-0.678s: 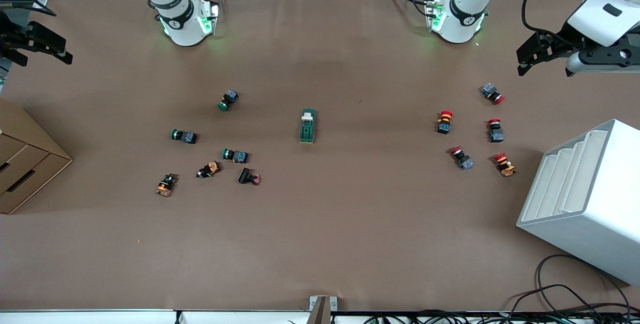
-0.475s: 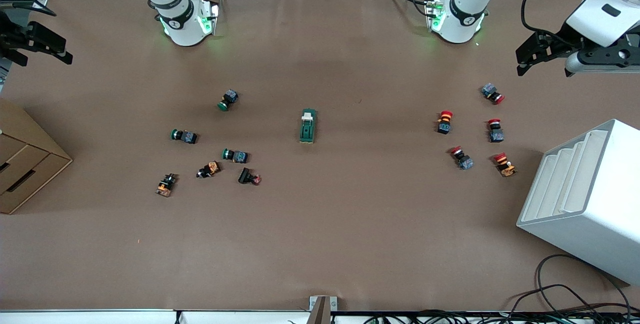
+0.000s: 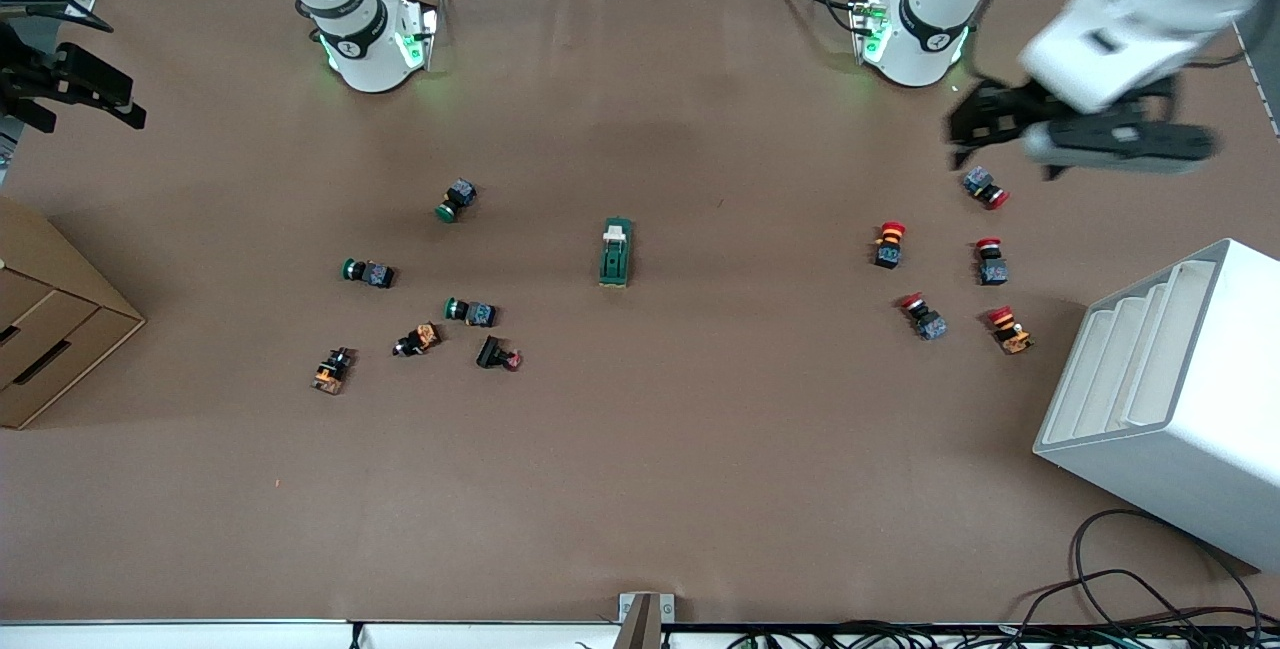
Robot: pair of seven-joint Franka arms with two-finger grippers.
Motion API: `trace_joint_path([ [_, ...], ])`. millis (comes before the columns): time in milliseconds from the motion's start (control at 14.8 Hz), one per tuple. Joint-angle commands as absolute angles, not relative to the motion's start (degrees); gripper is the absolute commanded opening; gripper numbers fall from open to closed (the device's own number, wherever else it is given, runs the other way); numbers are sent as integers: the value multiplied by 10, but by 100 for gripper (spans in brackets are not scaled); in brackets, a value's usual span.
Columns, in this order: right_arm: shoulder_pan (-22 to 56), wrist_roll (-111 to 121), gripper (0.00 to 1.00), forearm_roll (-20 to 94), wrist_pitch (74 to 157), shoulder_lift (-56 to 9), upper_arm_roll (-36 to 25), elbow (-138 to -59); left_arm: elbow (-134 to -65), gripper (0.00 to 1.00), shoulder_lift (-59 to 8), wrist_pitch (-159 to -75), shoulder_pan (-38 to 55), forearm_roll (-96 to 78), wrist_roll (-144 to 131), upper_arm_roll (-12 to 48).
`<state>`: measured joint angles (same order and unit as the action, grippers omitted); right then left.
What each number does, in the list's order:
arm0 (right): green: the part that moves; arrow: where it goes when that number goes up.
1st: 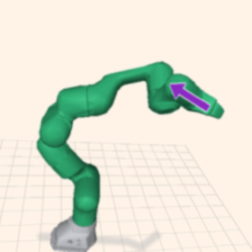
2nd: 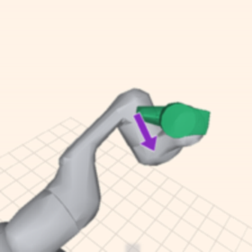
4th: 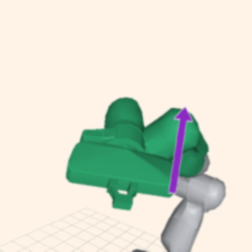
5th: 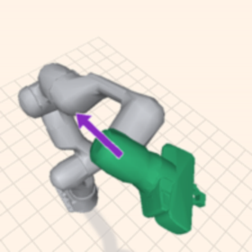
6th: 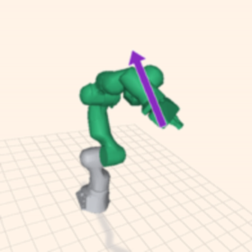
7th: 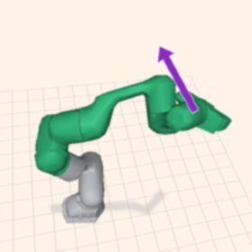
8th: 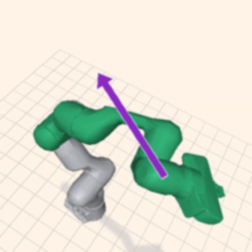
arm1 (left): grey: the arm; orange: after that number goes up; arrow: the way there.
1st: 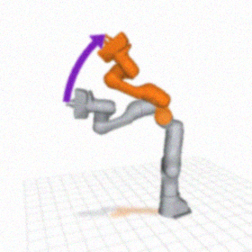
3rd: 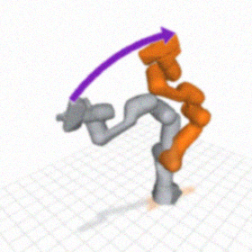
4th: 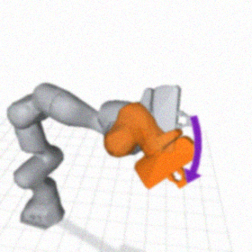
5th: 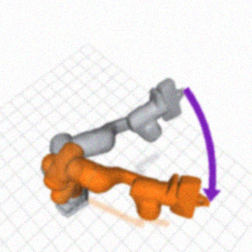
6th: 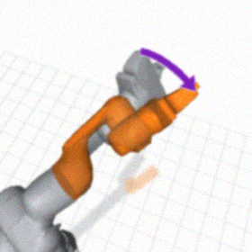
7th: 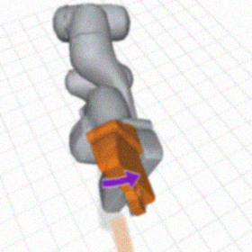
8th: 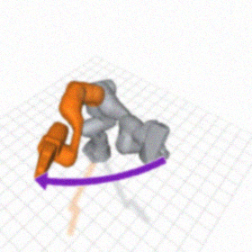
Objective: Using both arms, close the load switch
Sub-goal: 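Move the left gripper over the green load switch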
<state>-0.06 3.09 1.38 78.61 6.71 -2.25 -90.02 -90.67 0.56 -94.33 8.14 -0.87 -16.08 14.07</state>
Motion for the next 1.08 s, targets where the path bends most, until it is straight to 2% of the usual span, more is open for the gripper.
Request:
trace_joint_path([
  [0,1,36,100,5,787,70,-24,-901,-930,100,-38,-1017,121,9,-308,197],
  [136,1,35,100,5,788,62,-25,-896,-979,100,-70,-1108,182,84,-445,221],
  [475,-4,35,100,3,791,43,-27,-896,-988,100,-202,-1207,364,255,-771,222],
  [746,-4,36,100,-22,804,-18,-27,-890,-988,100,-304,-1246,468,446,-1067,222],
  [1017,-3,37,100,-36,804,-74,-27,-882,-1040,100,-343,-1244,531,610,-1254,222],
])
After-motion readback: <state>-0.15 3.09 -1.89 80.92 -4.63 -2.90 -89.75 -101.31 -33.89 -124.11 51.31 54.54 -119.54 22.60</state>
